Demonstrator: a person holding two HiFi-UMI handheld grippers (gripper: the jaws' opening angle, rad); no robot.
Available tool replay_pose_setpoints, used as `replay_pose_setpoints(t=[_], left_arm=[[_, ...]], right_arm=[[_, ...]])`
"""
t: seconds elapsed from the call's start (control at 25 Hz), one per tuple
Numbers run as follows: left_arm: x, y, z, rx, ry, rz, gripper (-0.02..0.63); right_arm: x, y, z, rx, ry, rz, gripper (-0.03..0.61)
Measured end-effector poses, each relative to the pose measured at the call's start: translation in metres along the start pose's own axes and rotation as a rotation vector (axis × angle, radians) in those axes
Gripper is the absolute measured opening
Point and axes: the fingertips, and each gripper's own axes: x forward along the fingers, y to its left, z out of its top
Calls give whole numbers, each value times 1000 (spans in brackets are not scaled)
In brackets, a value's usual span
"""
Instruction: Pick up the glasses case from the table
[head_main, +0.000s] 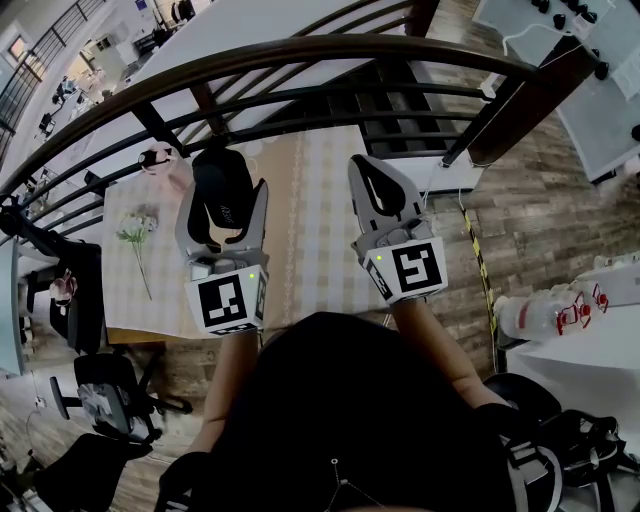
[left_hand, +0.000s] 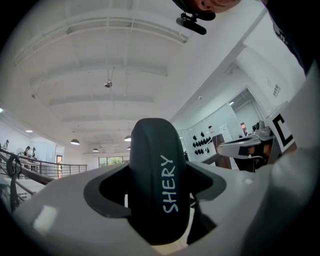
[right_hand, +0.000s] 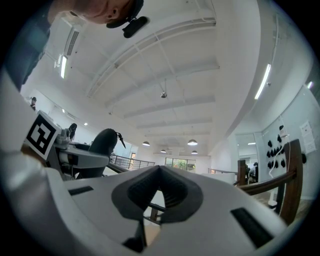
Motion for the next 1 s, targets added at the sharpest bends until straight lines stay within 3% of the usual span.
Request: replay_pose_setpoints(t=[1.0], left_arm=[[2, -2, -2, -6, 2, -17, 356]], right_arm=[[2, 1, -3, -8, 18, -7, 8]])
